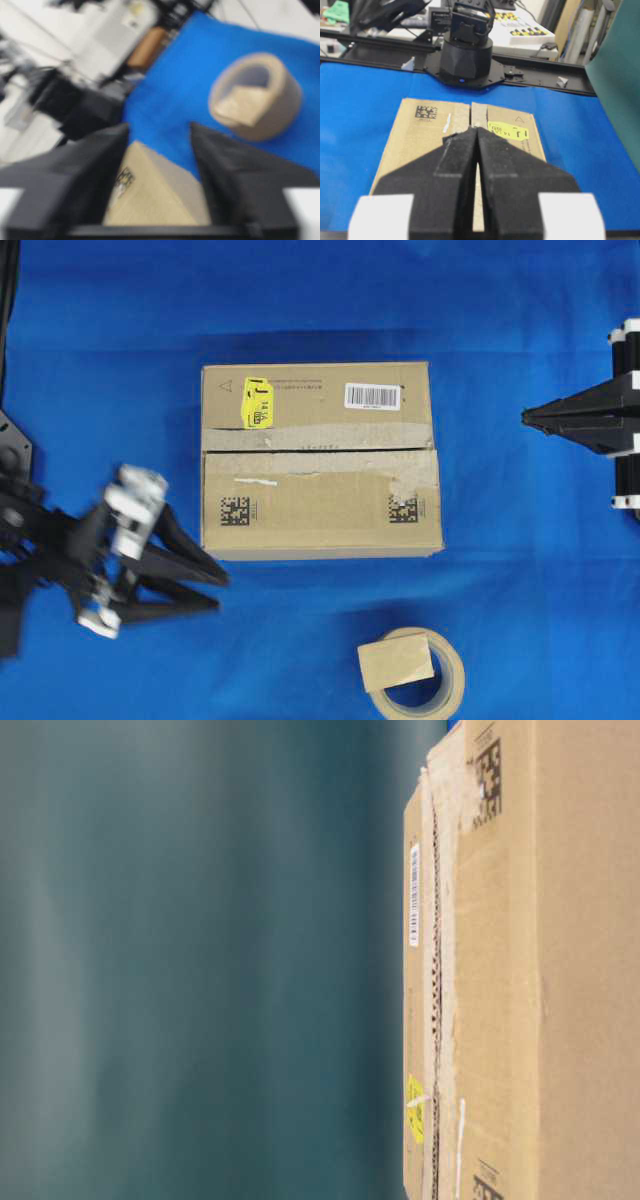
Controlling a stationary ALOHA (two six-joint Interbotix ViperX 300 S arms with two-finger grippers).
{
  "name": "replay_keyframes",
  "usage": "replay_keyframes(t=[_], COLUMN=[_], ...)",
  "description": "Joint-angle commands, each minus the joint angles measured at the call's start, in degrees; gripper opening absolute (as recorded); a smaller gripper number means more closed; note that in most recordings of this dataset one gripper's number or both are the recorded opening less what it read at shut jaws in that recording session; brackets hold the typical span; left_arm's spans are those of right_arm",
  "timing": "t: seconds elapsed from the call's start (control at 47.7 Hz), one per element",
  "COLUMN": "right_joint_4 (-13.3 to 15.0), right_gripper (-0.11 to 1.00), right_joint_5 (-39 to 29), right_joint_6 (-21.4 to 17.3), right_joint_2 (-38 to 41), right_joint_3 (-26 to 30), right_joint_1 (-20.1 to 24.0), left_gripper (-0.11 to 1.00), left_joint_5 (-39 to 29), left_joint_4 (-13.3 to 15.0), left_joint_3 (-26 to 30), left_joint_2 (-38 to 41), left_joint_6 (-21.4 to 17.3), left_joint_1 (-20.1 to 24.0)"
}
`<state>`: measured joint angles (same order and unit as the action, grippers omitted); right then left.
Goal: Apply tape along the seams of the closed cardboard box to seal it securely.
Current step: 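Move the left gripper toward the beige tape roll in front of the box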
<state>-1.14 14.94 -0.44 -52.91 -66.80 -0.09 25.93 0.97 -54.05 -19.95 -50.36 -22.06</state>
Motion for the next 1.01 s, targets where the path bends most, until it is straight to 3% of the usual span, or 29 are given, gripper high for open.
replay_keyframes(t=[0.0, 0.042, 0.084, 0.21, 0.608, 0.985], right_joint_4=[0.0, 0.0, 0.0, 0.1, 0.2, 0.4], right_gripper=[0.01, 0.01, 0.01, 0.01, 0.01, 0.01], right_joint_5=[0.2, 0.2, 0.2, 0.2, 0.3, 0.2], right_joint_6=[0.1, 0.1, 0.2, 0.2, 0.2, 0.3], right_joint_2=[0.3, 0.3, 0.4, 0.4, 1.1, 1.7], right_joint_3=[1.3, 1.2, 1.2, 1.2, 1.1, 0.9], right_joint_1=[0.0, 0.0, 0.0, 0.0, 0.4, 0.9], left_gripper=[0.59, 0.71, 0.74, 0.63, 0.63, 0.63], left_joint_5=[-2.9, -4.1, -5.2, -6.8, -6.8, -6.2], left_joint_4=[0.2, 0.2, 0.2, 0.3, 0.3, 0.5], left_joint_3=[4.2, 5.5, 6.9, 11.6, 23.5, 28.7], left_joint_2=[4.9, 7.7, 10.5, 18.3, 32.3, 37.6], left_joint_6=[-4.0, -6.4, -8.7, -13.8, -25.1, -27.7], left_joint_1=[-0.8, -0.8, -0.8, -1.3, -1.9, -0.4])
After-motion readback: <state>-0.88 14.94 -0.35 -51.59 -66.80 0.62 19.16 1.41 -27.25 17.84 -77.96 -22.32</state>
